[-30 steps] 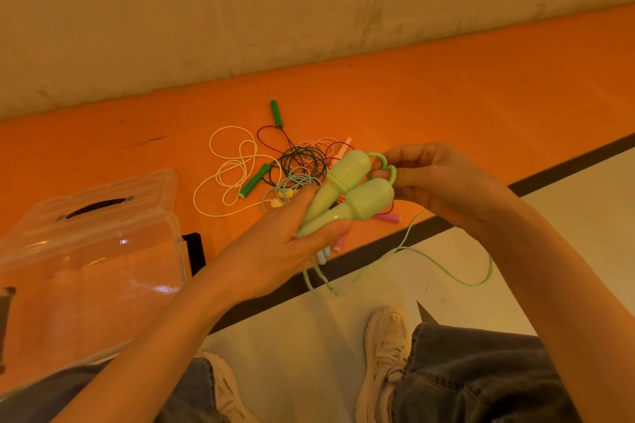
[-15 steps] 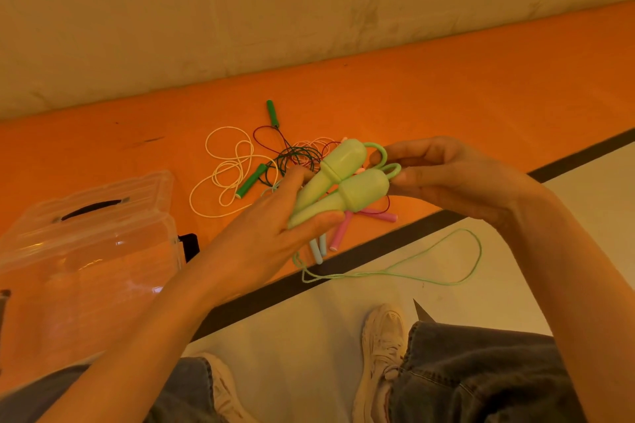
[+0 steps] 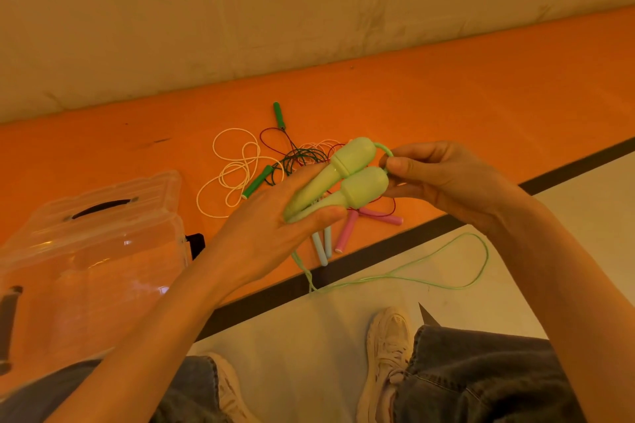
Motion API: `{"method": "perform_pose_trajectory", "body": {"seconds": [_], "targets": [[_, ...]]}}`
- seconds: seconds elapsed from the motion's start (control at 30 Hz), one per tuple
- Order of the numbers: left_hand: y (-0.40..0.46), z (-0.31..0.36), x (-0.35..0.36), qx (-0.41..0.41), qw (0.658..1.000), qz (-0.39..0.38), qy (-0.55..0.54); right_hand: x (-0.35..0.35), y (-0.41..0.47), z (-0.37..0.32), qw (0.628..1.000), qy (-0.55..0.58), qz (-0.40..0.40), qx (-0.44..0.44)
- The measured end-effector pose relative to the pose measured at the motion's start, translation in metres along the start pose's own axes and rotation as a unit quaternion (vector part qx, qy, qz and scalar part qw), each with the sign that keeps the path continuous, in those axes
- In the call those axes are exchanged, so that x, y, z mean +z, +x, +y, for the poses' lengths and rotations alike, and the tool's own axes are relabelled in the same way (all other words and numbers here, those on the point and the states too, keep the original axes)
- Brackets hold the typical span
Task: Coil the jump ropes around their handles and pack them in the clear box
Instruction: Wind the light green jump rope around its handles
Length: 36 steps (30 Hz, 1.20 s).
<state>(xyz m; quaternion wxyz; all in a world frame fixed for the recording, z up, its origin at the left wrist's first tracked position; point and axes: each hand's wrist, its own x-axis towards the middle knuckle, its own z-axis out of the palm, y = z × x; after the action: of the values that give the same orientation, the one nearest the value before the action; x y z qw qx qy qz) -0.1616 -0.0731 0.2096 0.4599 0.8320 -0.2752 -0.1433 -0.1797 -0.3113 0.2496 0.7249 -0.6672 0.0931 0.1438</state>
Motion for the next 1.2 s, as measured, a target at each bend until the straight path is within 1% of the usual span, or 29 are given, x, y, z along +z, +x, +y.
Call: {"method": "perform_pose_trajectory", "body": {"seconds": [0.13, 0.3, 0.43, 0.57, 0.67, 0.77, 0.9, 1.0, 1.1, 1.2], "targets": [[-0.002, -0.001, 0.005, -0.014, 0.997, 0.010, 0.080, 0.004, 0.001, 0.001, 0.999, -0.004, 0.031, -0.012], [-0.005, -0.003, 0.004, -0.001, 0.996, -0.011, 0.089, 0.002, 0.001, -0.001, 0.998, -0.006, 0.053, -0.017], [-0.005, -0.002, 0.004, 0.022, 0.990, 0.035, 0.133, 0.005, -0.001, -0.002, 0.998, -0.009, 0.055, -0.031], [-0.006, 0.001, 0.007, 0.024, 0.980, 0.105, 0.169, 0.005, -0.003, -0.004, 0.998, 0.014, 0.053, -0.029], [-0.006, 0.003, 0.005, 0.026, 0.974, 0.124, 0.185, 0.004, -0.003, -0.003, 0.998, 0.015, 0.049, -0.021], [-0.005, 0.003, 0.002, 0.011, 0.973, 0.118, 0.201, 0.003, -0.003, -0.002, 0.999, 0.013, 0.048, -0.015], [-0.001, 0.001, -0.002, -0.010, 0.983, 0.105, 0.152, 0.003, -0.003, -0.002, 0.999, 0.008, 0.046, -0.015], [0.000, -0.001, -0.007, 0.002, 0.990, 0.048, 0.135, 0.003, -0.004, -0.003, 0.999, -0.004, 0.051, -0.016], [-0.003, -0.002, -0.008, 0.015, 0.986, 0.009, 0.164, 0.001, -0.005, -0.003, 0.998, -0.019, 0.056, -0.020], [-0.005, -0.001, -0.006, 0.017, 0.978, 0.007, 0.208, 0.000, -0.004, -0.003, 0.997, -0.031, 0.059, -0.026]]}}
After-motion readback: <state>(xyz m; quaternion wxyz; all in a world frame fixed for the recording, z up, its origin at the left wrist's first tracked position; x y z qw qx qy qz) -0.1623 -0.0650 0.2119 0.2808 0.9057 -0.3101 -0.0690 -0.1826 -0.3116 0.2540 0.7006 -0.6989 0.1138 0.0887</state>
